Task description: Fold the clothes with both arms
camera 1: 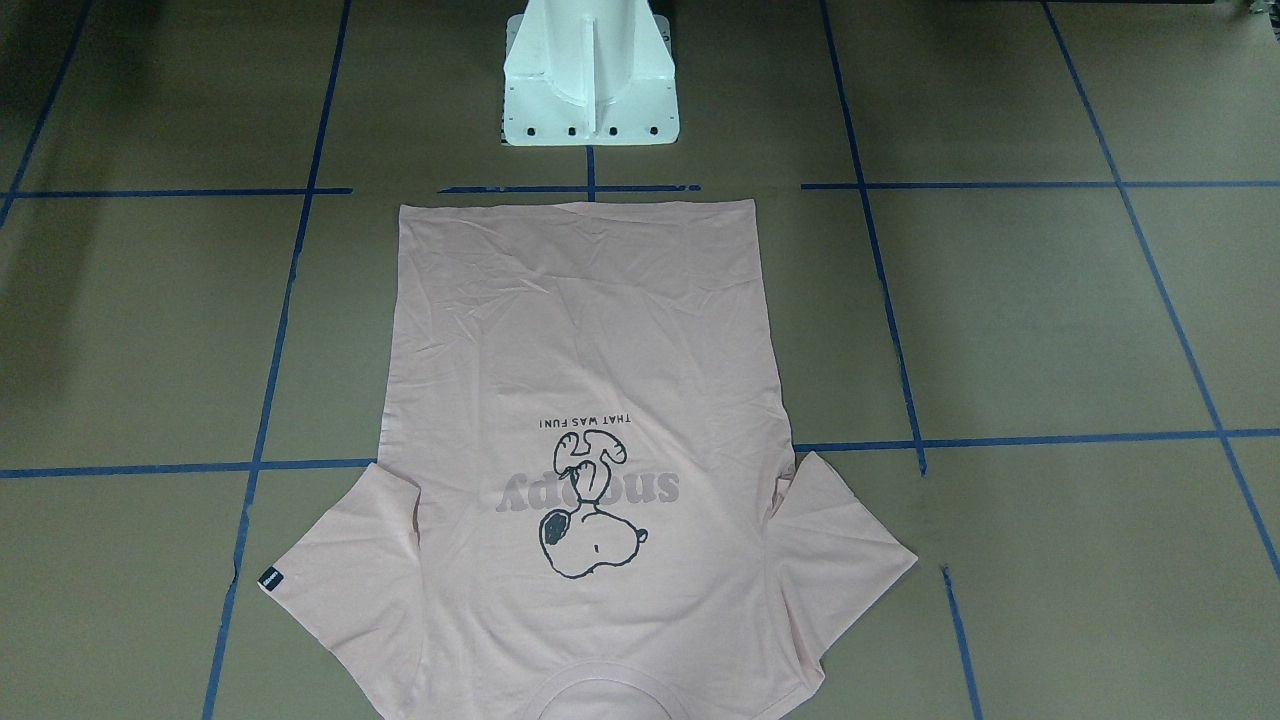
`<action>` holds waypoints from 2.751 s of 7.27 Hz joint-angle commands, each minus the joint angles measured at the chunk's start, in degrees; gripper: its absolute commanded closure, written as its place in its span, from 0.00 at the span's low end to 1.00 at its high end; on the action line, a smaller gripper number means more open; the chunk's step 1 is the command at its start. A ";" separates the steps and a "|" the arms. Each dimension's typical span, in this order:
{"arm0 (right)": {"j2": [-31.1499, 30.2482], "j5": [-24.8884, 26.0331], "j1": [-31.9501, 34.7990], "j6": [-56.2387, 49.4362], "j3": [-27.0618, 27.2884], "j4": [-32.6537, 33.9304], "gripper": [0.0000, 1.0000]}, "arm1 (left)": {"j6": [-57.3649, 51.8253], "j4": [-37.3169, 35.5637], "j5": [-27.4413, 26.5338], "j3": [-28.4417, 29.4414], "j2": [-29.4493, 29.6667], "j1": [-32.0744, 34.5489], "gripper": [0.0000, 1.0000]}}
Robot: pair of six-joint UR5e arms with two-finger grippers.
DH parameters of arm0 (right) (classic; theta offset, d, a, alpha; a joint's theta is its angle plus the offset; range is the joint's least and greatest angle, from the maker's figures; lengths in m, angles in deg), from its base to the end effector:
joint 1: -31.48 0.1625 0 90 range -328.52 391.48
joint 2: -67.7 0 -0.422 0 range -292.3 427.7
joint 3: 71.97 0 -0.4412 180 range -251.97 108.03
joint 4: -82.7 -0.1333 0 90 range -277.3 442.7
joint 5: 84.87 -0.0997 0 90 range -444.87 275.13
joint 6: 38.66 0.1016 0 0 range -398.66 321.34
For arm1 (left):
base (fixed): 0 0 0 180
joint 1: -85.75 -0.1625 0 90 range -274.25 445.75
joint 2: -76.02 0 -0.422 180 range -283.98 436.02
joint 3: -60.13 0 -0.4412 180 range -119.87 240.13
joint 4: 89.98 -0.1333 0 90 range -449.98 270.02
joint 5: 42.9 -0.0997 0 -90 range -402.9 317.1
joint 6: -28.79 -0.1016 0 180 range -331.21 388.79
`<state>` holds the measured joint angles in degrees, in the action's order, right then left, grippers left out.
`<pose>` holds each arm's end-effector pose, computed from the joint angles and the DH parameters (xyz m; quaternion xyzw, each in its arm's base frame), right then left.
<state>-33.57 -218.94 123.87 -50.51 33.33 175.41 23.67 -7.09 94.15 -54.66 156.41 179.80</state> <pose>0.0817 -0.4560 0.6160 0.0571 -0.3709 -0.0807 0.9234 -0.0915 -0.4585 0.5176 0.0961 0.3917 0.0366 0.9143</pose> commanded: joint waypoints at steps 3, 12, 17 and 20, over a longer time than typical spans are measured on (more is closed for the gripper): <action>5.98 -2.58 -0.02 9.26 -5.96 -22.04 0.00 | 0.54 30.17 -0.29 6.02 7.01 -0.18 0.00; 38.07 4.49 -20.20 49.33 -21.10 -23.79 0.18 | 21.11 53.43 1.02 20.58 21.39 -12.66 0.00; 39.40 22.88 -37.00 70.19 -32.69 -46.89 0.34 | 21.03 53.52 1.02 19.52 21.30 -12.75 0.00; 40.18 27.90 -40.36 71.44 -34.98 -47.18 0.39 | 20.94 53.60 0.94 18.81 21.03 -12.75 0.00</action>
<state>6.05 -191.99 84.27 20.51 -0.44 128.52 44.64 46.45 95.15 -35.69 177.52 167.02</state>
